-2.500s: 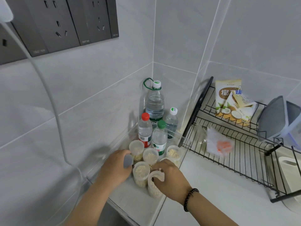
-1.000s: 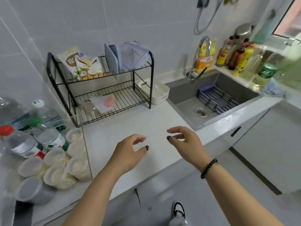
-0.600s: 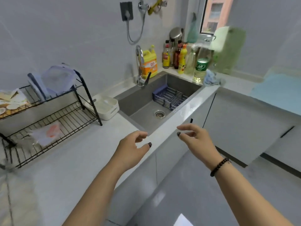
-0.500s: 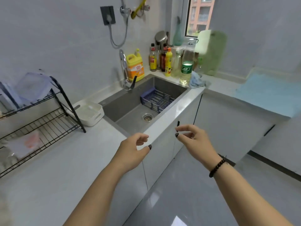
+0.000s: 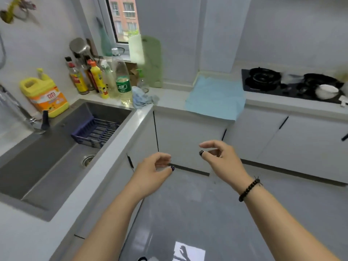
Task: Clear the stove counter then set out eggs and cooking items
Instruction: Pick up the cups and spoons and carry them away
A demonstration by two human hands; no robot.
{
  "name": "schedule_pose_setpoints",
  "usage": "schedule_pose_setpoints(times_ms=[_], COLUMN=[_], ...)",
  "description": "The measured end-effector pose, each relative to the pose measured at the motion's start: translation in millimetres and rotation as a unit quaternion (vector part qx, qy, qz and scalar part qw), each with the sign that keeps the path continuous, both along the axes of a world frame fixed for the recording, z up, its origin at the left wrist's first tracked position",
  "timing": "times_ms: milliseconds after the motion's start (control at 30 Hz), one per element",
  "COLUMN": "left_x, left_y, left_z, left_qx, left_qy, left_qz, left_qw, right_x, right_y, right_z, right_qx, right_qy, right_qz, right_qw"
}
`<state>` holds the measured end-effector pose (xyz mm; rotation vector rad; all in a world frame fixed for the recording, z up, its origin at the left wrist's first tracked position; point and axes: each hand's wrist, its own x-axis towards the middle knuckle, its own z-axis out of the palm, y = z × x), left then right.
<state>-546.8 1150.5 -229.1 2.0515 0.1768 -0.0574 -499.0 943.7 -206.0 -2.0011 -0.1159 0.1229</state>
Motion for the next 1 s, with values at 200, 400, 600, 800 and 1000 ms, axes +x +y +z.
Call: schedule_pose_setpoints(times_ms=[200,400,600,800,1000], left_x=[93.2,204.4,318.6,406.3,459.7], left_y=[-54.4,-97.7,-146.4,-212.1,-297.9], left_z=[-4.7,-16.2,-18.1,-15.1,-14.4], left_qx=[-0.017,-0.032,-0.022,-0.015,-0.024], left_qy=[0.001,0.013,0.019,0.018,0.024], left_qz=[-0.098,-0.178,-0.231,-0.305,-0.365], left_qw=[0.995,0.983,0.973,0.952,0.930], right_x=[46.8,129.0,219.0,276.0,292.7], right_y=[-57.9,-98.4,-125.8,-181.0,-258.1], right_z=[-18.0,-26.7,-33.0,-35.5,-43.0], right_qx=[0.011,0.033,0.056,0.078,0.074], right_qy=[0.025,0.031,0.042,0.039,0.060], right_qz=[-0.096,-0.184,-0.241,-0.333,-0.398], right_qw=[0.995,0.982,0.968,0.939,0.912])
